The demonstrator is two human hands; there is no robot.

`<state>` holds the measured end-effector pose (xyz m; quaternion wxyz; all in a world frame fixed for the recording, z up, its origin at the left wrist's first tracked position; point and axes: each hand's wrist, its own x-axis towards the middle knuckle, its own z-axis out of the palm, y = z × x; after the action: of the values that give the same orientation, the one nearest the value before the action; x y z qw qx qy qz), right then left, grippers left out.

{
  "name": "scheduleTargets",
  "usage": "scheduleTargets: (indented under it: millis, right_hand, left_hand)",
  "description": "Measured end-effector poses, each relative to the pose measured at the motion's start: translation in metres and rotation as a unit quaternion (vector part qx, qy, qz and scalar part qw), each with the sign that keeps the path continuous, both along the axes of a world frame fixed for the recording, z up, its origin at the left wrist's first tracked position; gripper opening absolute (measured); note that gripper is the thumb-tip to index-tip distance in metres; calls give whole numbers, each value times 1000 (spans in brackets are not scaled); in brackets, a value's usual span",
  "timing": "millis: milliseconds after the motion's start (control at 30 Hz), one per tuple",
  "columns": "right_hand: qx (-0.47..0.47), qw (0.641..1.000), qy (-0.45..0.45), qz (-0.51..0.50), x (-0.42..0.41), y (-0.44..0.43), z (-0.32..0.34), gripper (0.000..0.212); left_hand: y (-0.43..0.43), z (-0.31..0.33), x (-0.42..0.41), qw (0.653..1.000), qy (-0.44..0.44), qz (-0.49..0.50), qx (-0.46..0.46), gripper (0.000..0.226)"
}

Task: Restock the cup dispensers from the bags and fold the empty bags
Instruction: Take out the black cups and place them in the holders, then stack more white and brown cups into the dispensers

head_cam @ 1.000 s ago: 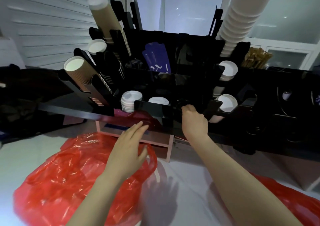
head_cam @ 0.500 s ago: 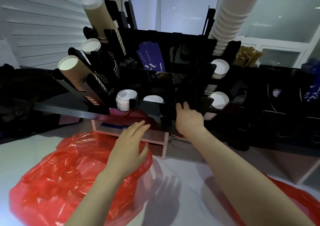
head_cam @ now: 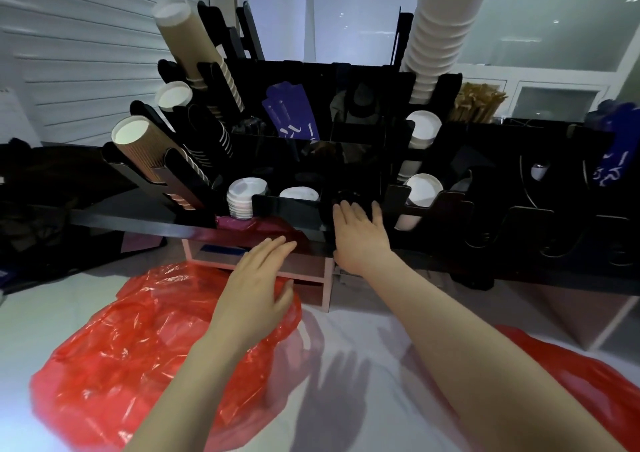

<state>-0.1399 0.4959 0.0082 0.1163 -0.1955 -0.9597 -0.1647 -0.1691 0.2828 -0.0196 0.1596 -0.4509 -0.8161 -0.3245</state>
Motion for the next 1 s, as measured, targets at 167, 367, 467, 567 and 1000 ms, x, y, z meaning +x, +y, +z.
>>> scheduleTargets:
  millis: [167,367,467,567,1000]
  right_hand:
    - [-22,1000,4,2,3,-2,5,81]
    - [-154,971,143,112,25,-22,40,69]
    - [-217,936,229,158,46,-28,76,59]
    - [-203,925,261,186,67,-25,111,54]
    - [-158,907,340,191,106,64,214,42]
  left_hand:
    - [-10,6,2,1000,16,7,-14,58]
    - [3,35,1,998,62,-4,10,56]
    - [24,65,2,996,81,-18,39,57]
    - [45,95,6,993,93,-28,71,56]
    - [143,194,2,977,162,-53,127,57]
